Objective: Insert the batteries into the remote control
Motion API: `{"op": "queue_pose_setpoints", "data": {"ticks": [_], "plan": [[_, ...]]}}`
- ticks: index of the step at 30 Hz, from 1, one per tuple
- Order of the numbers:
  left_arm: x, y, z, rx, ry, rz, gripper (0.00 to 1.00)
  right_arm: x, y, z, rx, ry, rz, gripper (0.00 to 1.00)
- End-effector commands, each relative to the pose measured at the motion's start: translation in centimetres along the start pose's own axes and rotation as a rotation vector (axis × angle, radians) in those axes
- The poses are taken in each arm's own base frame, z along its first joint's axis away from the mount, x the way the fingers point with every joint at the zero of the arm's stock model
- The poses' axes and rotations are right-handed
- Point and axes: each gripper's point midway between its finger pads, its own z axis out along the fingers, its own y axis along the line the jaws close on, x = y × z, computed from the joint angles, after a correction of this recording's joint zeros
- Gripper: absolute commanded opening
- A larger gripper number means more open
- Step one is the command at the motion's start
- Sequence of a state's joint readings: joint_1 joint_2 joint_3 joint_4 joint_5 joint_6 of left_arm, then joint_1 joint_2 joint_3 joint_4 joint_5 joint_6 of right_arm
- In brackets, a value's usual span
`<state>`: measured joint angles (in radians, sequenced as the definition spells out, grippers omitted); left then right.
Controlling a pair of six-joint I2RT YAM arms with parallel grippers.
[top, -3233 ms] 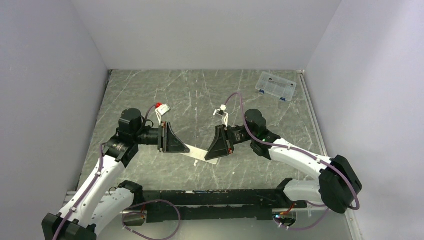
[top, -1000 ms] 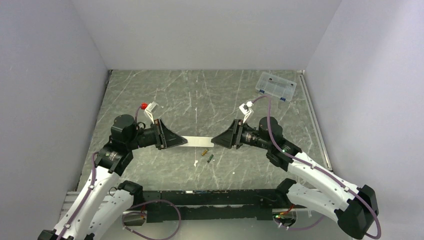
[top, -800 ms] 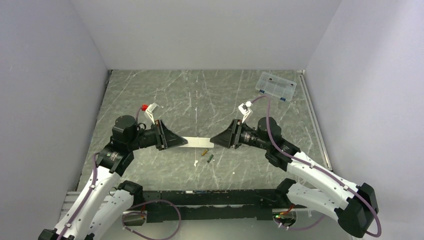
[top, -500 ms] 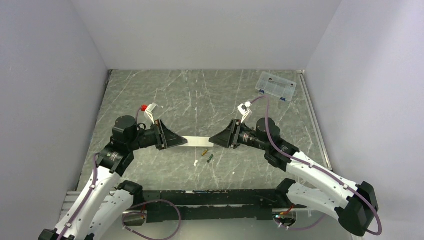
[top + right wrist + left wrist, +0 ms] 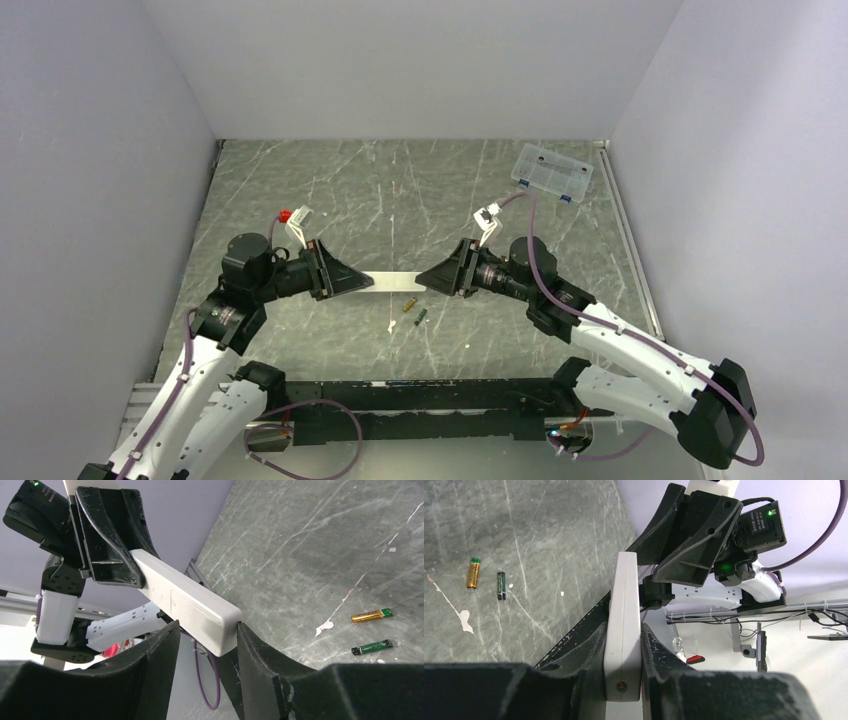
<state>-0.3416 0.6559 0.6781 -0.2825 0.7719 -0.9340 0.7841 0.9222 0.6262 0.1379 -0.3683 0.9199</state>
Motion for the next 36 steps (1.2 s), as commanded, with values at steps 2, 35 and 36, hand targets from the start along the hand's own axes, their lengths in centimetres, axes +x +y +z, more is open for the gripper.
{"op": "queue_pose_setpoints", "data": {"ticks": [2,35,36], "plan": [[-1.0,-2.2,-0.5,0.061,-0.038,0.047,0.0,-0.4,0.9,0.4,-0.039,-0.026,-0.004,0.48],[-0.5,-2.7,-0.7,0.095,-0.031,0.043,0.0,-0.4,1.9,0.7,-0.082,-0.035,0.014,0.34],[-0.5,-2.6,-0.7,0.095,-0.03,0.042,0.0,-0.4,1.9,0.6,-0.083,-0.035,0.014,0.31]]}}
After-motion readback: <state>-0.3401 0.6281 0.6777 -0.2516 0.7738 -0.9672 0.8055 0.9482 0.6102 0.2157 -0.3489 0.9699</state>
